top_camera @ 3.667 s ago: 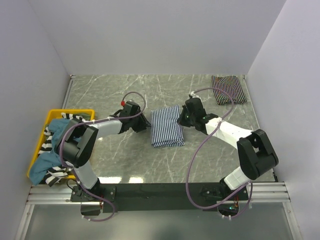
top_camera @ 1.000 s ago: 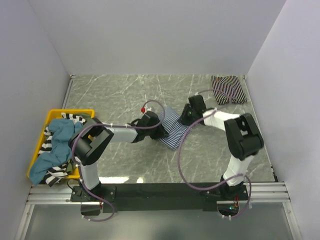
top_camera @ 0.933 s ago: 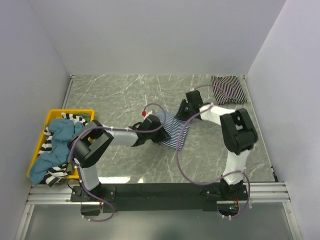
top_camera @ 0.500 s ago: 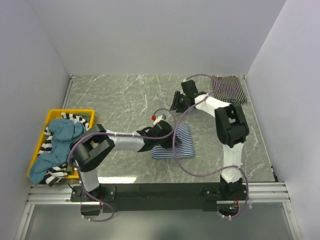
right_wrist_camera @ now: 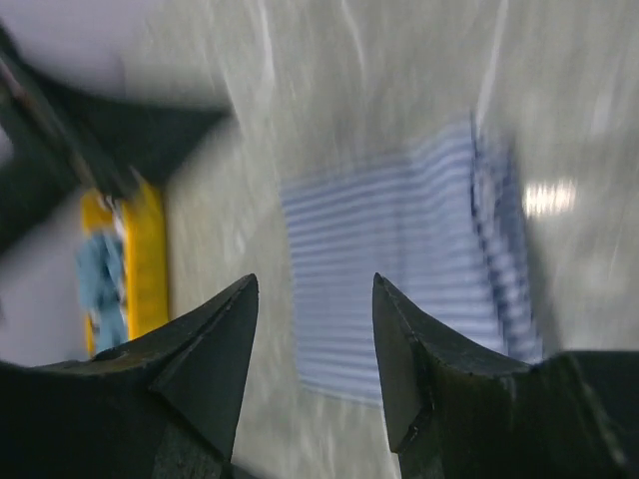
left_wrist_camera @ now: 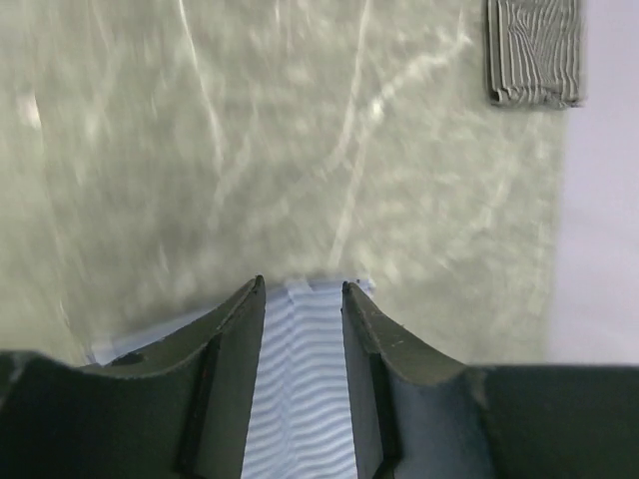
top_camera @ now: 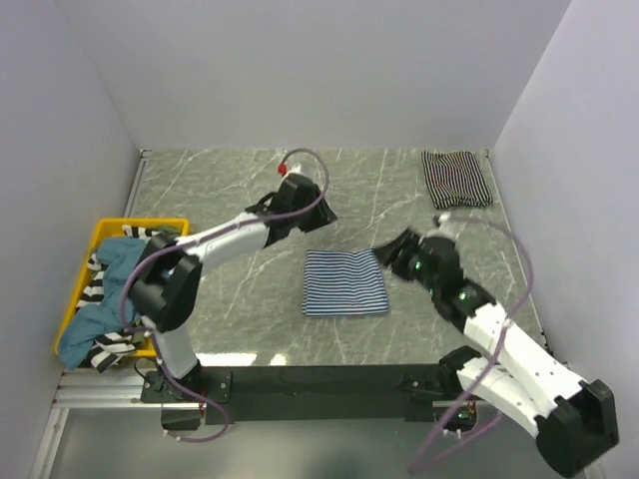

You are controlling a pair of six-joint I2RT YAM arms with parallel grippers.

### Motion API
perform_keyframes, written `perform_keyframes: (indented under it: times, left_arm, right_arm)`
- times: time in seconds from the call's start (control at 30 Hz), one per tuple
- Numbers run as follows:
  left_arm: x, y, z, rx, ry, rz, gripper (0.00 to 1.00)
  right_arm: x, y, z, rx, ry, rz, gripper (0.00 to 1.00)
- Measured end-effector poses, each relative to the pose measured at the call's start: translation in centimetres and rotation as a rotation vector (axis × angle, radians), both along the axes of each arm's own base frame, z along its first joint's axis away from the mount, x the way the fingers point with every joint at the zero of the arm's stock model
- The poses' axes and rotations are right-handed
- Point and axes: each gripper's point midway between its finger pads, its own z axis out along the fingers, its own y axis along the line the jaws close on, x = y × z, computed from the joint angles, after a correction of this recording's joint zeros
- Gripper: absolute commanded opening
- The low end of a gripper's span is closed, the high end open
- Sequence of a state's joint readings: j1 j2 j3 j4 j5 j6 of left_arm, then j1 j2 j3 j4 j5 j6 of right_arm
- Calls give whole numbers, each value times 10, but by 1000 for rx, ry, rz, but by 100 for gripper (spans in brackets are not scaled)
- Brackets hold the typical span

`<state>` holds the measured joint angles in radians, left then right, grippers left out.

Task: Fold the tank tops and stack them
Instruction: Fold the tank top

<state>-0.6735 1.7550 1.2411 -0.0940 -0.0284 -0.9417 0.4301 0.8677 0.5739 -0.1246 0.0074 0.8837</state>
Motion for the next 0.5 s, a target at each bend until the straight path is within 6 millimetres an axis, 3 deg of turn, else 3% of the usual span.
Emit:
perform_keyframes:
  times: [0.1,0.2,0.27,0.4,0.5]
  left_arm:
    - [29,-5,-13,85,-17,-52,44]
    - [40,-13,-44,183,13,-132,43]
    - [40,-14,-72,247,53,-186,43]
    - [32,-8,-107,325,116,-244,43]
    - [35,-9,-106,334,101,-270,42]
  right_arm:
    - [-57,23,-52,62,131,67,57]
    - [-97,30,-82,135,216,85,58]
    - [-110,33,-89,189,244,73,59]
    - [-123,45,-93,275,288,64,60]
    - [-131,51,-113,281,357,42,61]
